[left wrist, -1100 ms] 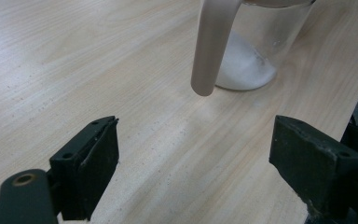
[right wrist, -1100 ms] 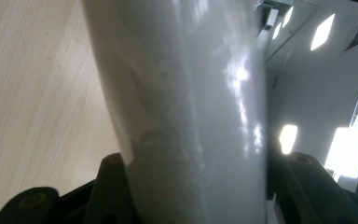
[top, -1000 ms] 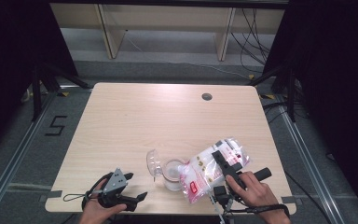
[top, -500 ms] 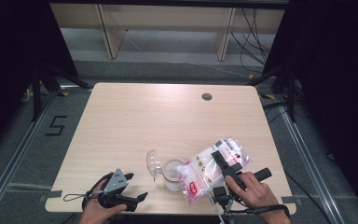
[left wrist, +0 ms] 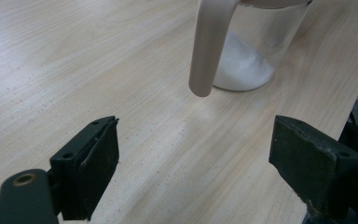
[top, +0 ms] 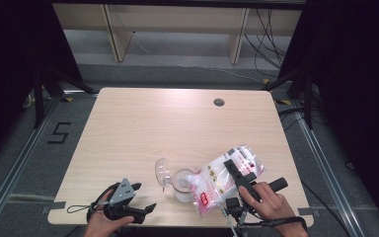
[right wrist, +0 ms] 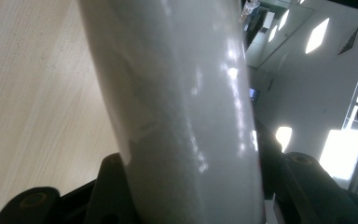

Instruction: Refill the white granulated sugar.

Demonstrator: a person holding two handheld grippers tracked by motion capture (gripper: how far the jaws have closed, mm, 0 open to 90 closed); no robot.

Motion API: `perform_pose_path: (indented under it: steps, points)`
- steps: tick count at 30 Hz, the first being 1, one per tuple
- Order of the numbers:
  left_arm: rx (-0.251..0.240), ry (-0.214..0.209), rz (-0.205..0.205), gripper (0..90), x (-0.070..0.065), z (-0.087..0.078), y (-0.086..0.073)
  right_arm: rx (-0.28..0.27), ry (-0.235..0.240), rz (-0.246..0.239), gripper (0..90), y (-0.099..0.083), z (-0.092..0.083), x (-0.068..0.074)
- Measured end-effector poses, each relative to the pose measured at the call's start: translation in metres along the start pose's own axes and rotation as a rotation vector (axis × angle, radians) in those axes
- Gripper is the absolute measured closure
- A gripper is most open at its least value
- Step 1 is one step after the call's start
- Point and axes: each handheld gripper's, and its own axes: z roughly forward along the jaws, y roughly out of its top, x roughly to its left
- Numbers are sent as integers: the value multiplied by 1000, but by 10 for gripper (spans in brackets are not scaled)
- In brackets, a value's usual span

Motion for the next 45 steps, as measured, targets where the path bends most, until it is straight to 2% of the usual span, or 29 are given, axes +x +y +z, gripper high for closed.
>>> perform_pose_path:
  steps: [3,4,5,6,14,15,20,25,27,30,33,36,38,42,45]
  points:
    - [13,6,17,155,1,-1,0,-2,0,-1,571,0,0,0]
    - [0,0,6,155,0,0,0,-7,-12,2,571,0,0,1]
    - [3,2,11,155,0,0,0,-1,-6,13,571,-1,0,2]
    - [3,3,10,155,0,0,0,-6,-8,-1,572,-1,1,1]
    - [12,5,17,155,1,-1,0,-8,-8,-2,573,-1,1,1]
    - [12,6,17,155,1,-1,0,-2,-6,17,573,-1,0,3]
    - [6,5,9,155,0,0,0,-13,-8,-13,574,0,0,-1]
    - [12,7,17,155,1,-1,0,-14,-8,2,576,0,0,0]
    - [-11,1,1,155,-1,0,0,-15,-6,4,577,0,1,1]
    - [13,6,18,155,1,-1,0,-16,-2,-20,579,1,1,-1]
    - [11,5,19,155,1,-1,0,-14,0,-5,581,0,1,-1]
    - [-11,0,-4,155,-1,0,0,-7,6,11,583,0,0,1]
    - [-3,1,5,155,0,0,0,-14,-6,17,584,0,1,2]
    - [12,7,18,155,1,-1,0,-13,6,24,588,0,1,3]
    - [-2,0,2,155,0,0,0,-16,1,11,591,0,1,3]
